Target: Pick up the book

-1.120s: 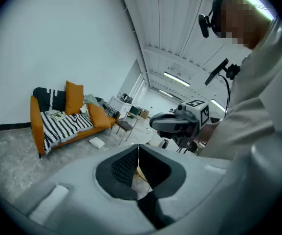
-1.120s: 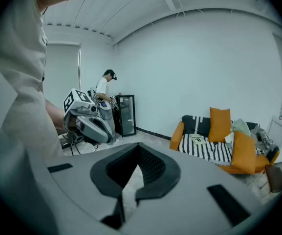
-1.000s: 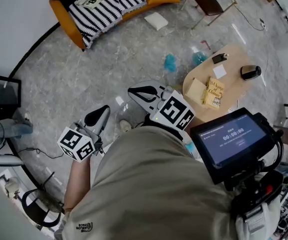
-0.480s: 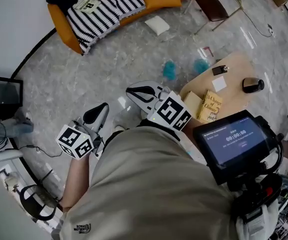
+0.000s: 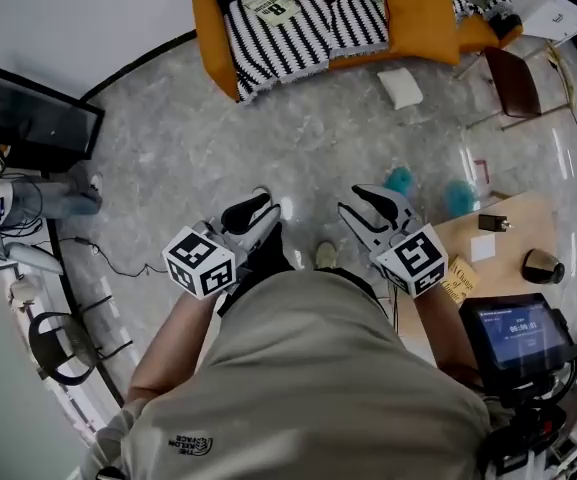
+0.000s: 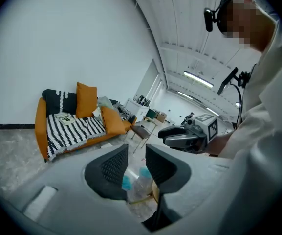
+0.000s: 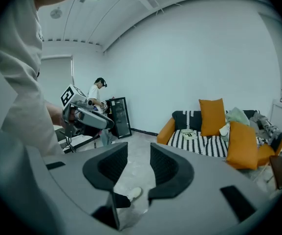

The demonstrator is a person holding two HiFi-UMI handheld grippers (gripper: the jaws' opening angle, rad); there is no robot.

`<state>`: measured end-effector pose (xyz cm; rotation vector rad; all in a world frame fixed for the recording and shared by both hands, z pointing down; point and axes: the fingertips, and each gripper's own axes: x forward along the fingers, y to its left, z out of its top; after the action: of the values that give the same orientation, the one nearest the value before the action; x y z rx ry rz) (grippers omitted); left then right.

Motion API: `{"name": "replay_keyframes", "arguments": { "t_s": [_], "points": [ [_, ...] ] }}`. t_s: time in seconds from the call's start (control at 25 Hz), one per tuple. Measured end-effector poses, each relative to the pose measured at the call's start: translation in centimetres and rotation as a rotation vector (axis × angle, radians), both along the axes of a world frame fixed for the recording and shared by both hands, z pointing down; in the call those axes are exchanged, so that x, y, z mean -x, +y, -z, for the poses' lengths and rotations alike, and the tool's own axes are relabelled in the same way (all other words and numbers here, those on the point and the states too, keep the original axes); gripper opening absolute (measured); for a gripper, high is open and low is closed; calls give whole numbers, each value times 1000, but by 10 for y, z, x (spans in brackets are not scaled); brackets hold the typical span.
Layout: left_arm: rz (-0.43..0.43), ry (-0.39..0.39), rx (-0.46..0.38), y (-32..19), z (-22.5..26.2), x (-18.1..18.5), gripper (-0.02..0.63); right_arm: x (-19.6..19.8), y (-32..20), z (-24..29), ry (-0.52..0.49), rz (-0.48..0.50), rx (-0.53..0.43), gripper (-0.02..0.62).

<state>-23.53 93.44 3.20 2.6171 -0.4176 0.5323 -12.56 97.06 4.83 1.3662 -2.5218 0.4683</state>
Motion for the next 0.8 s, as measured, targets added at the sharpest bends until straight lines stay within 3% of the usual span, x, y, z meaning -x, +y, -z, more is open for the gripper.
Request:
{"name": "replay_keyframes", "arguments": {
  "t_s": [0.24, 0.56, 0.8],
  "points": [
    [16, 43, 66, -122, -26, 3, 97, -5, -105, -23, 12, -40, 75, 144],
    [-19, 116, 166, -294, -14, 23, 97, 23, -268, 5, 12, -107, 87, 144],
    [15, 161, 300, -400, -35, 31, 136, 37, -361, 1, 11, -90, 108, 144]
  ]
}}
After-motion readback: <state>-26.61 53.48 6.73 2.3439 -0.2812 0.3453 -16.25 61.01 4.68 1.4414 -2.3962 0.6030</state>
